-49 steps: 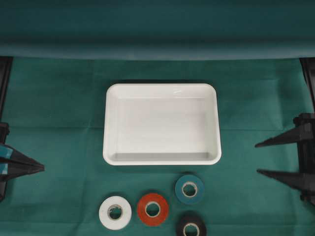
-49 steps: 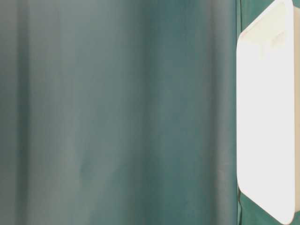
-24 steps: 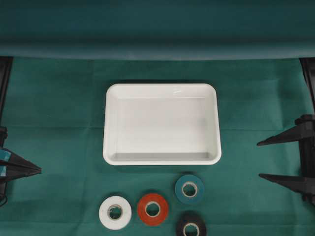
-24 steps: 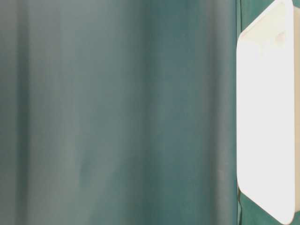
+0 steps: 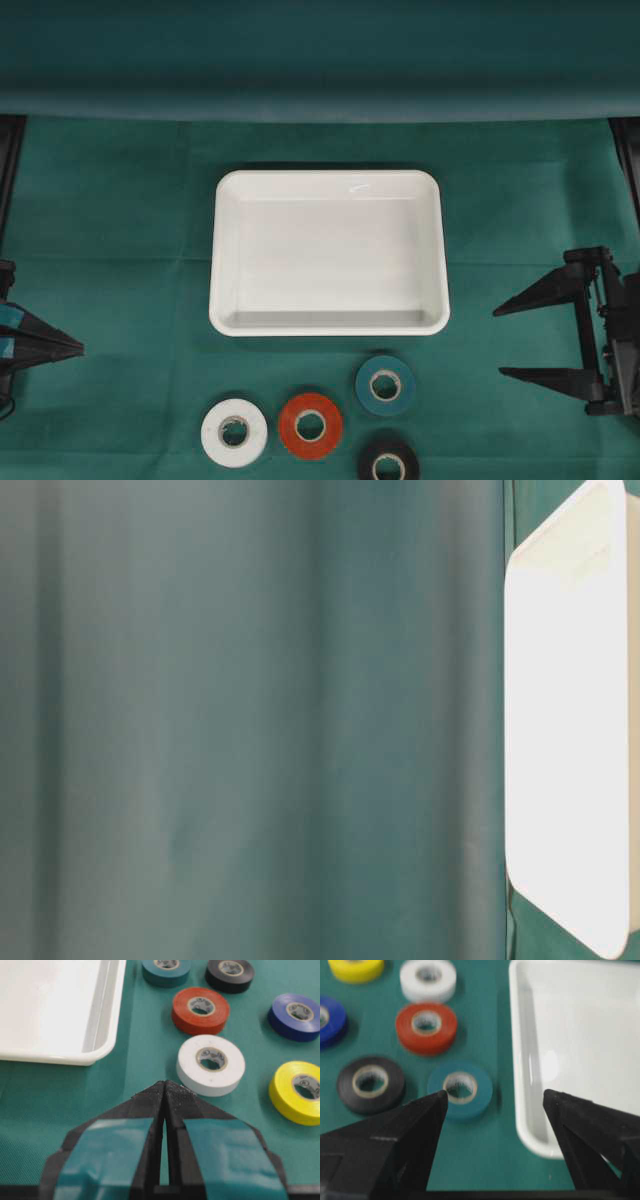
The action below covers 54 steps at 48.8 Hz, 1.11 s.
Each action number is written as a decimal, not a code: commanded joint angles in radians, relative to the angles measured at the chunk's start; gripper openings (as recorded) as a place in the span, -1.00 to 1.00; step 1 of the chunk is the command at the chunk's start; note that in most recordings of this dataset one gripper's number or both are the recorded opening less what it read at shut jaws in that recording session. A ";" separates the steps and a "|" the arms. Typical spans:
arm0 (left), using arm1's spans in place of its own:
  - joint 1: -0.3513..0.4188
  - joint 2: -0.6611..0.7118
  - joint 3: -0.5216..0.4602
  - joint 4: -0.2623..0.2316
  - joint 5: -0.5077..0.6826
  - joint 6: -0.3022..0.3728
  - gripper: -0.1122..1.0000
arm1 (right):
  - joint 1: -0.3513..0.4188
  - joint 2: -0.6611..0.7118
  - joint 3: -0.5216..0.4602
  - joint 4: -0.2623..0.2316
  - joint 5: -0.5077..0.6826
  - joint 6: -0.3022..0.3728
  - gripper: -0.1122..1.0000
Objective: Put the tape into the white case with the right arm.
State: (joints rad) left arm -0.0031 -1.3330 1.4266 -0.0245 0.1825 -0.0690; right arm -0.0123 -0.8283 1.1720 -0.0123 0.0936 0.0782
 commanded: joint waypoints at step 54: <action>-0.002 0.011 -0.012 -0.002 -0.005 -0.002 -0.79 | 0.183 0.046 0.008 -0.017 -0.012 0.002 0.85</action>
State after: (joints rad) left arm -0.0031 -1.3330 1.4251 -0.0245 0.1825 -0.0706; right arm 0.1534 -0.7946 1.1888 -0.0245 0.0966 0.0782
